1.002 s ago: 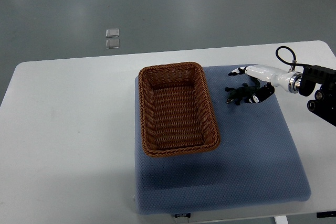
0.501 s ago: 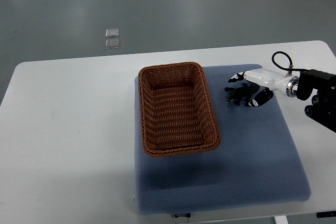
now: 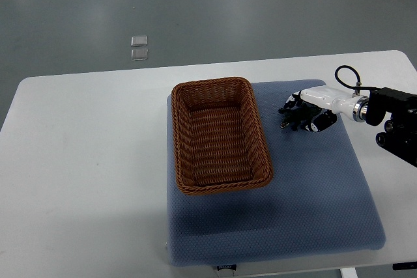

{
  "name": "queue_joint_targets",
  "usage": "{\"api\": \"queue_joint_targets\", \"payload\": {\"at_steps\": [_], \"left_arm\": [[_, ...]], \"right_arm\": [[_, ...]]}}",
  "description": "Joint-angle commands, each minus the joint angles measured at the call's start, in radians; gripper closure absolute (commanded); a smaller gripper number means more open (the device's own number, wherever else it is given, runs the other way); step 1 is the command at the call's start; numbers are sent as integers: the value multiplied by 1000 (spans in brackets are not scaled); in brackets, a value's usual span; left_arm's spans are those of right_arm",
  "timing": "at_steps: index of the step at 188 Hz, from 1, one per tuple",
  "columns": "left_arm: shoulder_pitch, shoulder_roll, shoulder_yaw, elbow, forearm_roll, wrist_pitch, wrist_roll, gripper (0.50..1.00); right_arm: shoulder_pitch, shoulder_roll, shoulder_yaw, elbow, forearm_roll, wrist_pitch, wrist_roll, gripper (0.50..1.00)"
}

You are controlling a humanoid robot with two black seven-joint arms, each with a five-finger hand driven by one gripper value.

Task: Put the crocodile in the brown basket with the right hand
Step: 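Close the right hand fingers around the crocodile, then lift the crocodile and carry it over the wicker basket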

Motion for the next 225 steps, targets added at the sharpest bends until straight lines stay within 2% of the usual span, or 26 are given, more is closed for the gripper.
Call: {"api": "queue_joint_targets", "payload": {"at_steps": [1,25,53,62,157,225], "left_arm": [[0,0,0,0,0,0,0,500],[0,0,0,0,0,0,0,500],[0,0,0,0,0,0,0,500],[0,0,0,0,0,0,0,500],[0,0,0,0,0,0,0,500],[0,0,0,0,0,0,0,500]], "right_arm": [[0,0,0,0,0,0,2,822],[0,0,0,0,0,0,0,932],[0,0,0,0,0,-15,0,965],[0,0,0,-1,0,-19,0,1000],[26,-13,14,8,14,-69,8,1000],[156,-12,20,123,17,-72,15,1000]]}}
